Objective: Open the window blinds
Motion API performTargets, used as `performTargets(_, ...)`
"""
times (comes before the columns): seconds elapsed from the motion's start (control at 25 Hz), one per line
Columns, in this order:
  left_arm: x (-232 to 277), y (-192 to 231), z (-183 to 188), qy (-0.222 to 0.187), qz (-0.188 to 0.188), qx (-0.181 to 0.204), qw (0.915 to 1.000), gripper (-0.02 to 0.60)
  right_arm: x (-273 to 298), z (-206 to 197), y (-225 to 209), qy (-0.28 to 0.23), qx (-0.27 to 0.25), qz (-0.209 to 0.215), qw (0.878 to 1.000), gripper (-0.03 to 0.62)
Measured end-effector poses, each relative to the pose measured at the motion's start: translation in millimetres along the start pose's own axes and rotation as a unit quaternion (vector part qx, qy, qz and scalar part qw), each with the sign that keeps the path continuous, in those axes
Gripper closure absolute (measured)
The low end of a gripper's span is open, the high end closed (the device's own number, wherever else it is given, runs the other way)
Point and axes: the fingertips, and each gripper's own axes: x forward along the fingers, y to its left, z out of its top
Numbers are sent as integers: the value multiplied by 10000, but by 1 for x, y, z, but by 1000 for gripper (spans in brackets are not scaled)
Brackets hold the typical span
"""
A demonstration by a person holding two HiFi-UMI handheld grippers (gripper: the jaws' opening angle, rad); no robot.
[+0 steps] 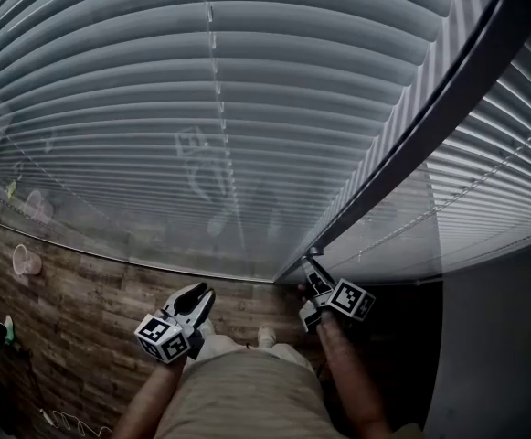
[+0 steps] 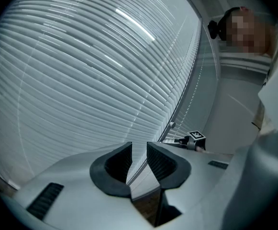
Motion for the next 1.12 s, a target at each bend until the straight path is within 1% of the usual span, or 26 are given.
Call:
performTargets(0.12,-1,-2,2,-27,-7,-16,10000,476,0,0,3,-10,624,323,9975,468)
performTargets(0.2,-2,-3,3,-39,-16,-6,10000,476,1,-2,2,24,931,512,9943,468)
performTargets(0.24,-2,-3,2,-28,-16,-2,10000,476,2,-2,3,27,986,578,9934,467)
performTargets(0.28,-2,-3,1,-13,-15,-1,10000,476,2,-2,6,21,931,595,9939,467)
performTargets(0.32,-3,-3,1,0,-16,0,10000,476,2,-2,9,18,755,564,9955,467)
performTargets(0.36,-3,-4,1,4,-19,-2,10000,476,0,-1,12,34,464,476,9978,467)
performTargets(0.4,-3,-6,3,-2,-29,-3,10000,476,-2,0,14,68,65,327,9994,460)
performTargets(0.44,-4,-9,6,-15,-44,1,10000,476,-5,1,15,108,-431,134,9989,433)
performTargets(0.48,-4,-11,9,-28,-55,-5,10000,475,-7,0,15,145,-989,-76,9950,410)
performTargets(0.52,-4,-10,9,-38,-51,-20,10000,476,-9,-3,13,177,-1568,-303,9870,404)
performTargets(0.56,-4,-7,5,-37,-31,-25,10000,476,-11,-6,11,192,-2143,-549,9750,402)
performTargets(0.64,-4,-2,-2,-13,-1,1,10000,474,-12,-8,9,117,-3124,-991,9447,404)
performTargets(0.68,-3,-1,-3,-8,-4,-1,10000,476,-11,-7,9,59,-3463,-1129,9313,404)
performTargets(0.72,-3,-2,-2,-12,-12,-22,10000,475,-10,-6,11,20,-3681,-1197,9220,404)
performTargets(0.76,-2,-2,-2,-18,-17,-43,10000,476,-9,-5,13,5,-3791,-1208,9174,404)
performTargets(0.84,-2,-2,-1,-25,-19,-58,10000,476,-5,-6,16,15,-3823,-1195,9163,404)
performTargets(0.92,-1,-2,1,-39,-20,-57,10000,475,-3,-6,15,38,-3796,-1280,9163,413)
performTargets(0.96,-1,-2,2,-32,-19,-33,10000,476,-2,-6,14,49,-3762,-1334,9169,460)
performTargets(1.0,-1,-2,2,-18,-11,-6,10000,476,-2,-6,13,56,-3685,-1357,9197,461)
performTargets(1.04,-1,-2,3,-5,9,8,10000,476,-2,-5,12,59,-3555,-1339,9250,461)
performTargets(1.12,-1,0,3,11,49,17,10000,476,-2,-5,11,76,-3208,-1217,9393,464)
